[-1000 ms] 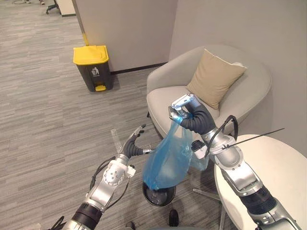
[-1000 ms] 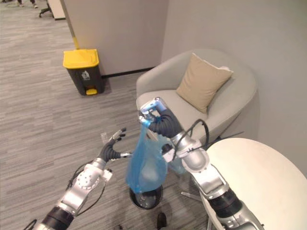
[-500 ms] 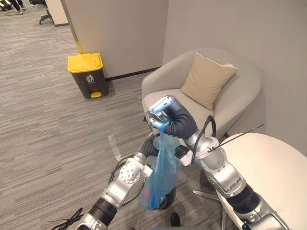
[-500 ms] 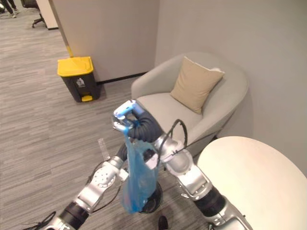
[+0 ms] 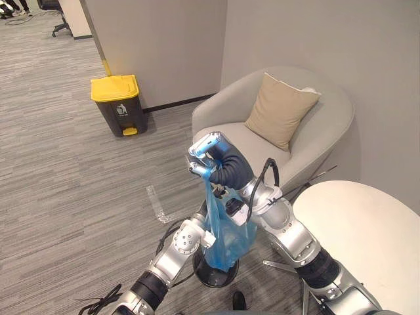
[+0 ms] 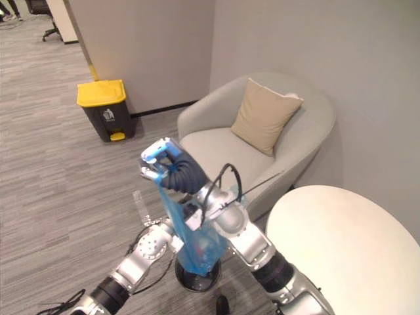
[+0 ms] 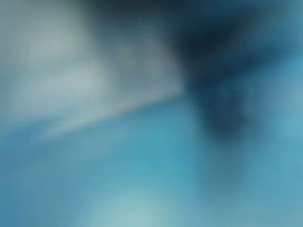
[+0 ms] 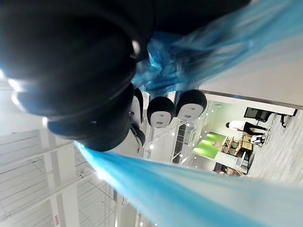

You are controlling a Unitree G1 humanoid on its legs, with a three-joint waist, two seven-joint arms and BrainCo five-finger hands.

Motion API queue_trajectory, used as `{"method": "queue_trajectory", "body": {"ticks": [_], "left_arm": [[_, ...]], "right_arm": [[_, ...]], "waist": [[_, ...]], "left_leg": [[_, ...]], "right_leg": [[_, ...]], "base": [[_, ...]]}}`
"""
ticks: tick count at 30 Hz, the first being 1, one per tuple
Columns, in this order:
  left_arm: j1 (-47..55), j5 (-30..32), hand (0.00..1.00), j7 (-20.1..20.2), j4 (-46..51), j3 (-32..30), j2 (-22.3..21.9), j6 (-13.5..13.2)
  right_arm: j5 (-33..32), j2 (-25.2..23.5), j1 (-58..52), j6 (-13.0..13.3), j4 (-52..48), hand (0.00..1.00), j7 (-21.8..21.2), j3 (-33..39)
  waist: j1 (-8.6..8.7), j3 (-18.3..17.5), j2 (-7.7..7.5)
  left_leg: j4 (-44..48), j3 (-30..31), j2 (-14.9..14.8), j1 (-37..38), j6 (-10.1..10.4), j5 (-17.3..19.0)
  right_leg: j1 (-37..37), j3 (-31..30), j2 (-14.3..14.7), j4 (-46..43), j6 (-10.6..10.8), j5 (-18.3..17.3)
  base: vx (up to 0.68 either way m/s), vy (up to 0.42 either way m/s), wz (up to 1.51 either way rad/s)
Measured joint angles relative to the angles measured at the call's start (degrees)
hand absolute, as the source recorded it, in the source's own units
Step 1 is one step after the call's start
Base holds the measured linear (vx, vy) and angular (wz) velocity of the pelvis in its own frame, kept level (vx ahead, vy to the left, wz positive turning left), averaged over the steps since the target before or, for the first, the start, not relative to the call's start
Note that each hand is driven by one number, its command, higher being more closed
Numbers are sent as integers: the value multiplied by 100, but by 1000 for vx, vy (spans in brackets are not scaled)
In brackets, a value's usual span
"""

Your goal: Gather rubbish on tea table into small bin, then transfer packed bag to large trash can.

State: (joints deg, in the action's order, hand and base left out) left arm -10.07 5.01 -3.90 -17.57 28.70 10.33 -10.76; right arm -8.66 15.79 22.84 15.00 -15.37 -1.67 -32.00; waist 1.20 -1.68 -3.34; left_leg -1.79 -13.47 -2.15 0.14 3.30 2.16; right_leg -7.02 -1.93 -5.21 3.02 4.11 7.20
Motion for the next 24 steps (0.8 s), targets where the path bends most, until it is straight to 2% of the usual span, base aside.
{"method": "queue_trajectory", "body": {"ticks": [4, 8, 14, 18, 24], "left_arm": [[209, 16, 0, -61, 19, -452, 4, 3], [505, 37, 0, -106, 262, -1021, 29, 29], [659, 27, 0, -123, 570, -1283, 42, 27], [664, -70, 0, -134, 576, -1435, 40, 27], [689, -185, 0, -156, 751, -1541, 40, 28]], "right_arm": [[247, 35, -154, -77, 442, 100, 3, 66], [630, 44, -684, -201, 787, 100, 11, 449], [984, 46, -1009, -292, 1149, 100, 7, 515], [1327, -3, -999, -453, 1463, 100, 11, 531], [1484, -69, -985, -560, 1691, 100, 22, 535]], "waist": [[8, 0, -1], [-3, 1, -3], [-24, 3, -5], [-42, 3, -5], [-56, 12, -15]], "left_leg": [[-1, 30, -2, -2, -3, -3], [-3, 125, -3, -11, -6, -7], [0, 235, -9, 1, -2, -26], [-7, 290, -8, -3, 12, -60], [-16, 343, -15, 4, 28, -105]], "right_leg": [[9, 17, 1, 0, 1, -1], [39, 50, -6, 0, 6, -4], [116, 117, -16, 0, 31, -28], [128, 141, -21, -3, 30, -32], [161, 178, -19, -4, 20, -45]], "base": [[-3, -6, 2], [-6, -11, 9], [-13, -11, 10], [-33, -15, 5], [-28, -15, 5]]}}
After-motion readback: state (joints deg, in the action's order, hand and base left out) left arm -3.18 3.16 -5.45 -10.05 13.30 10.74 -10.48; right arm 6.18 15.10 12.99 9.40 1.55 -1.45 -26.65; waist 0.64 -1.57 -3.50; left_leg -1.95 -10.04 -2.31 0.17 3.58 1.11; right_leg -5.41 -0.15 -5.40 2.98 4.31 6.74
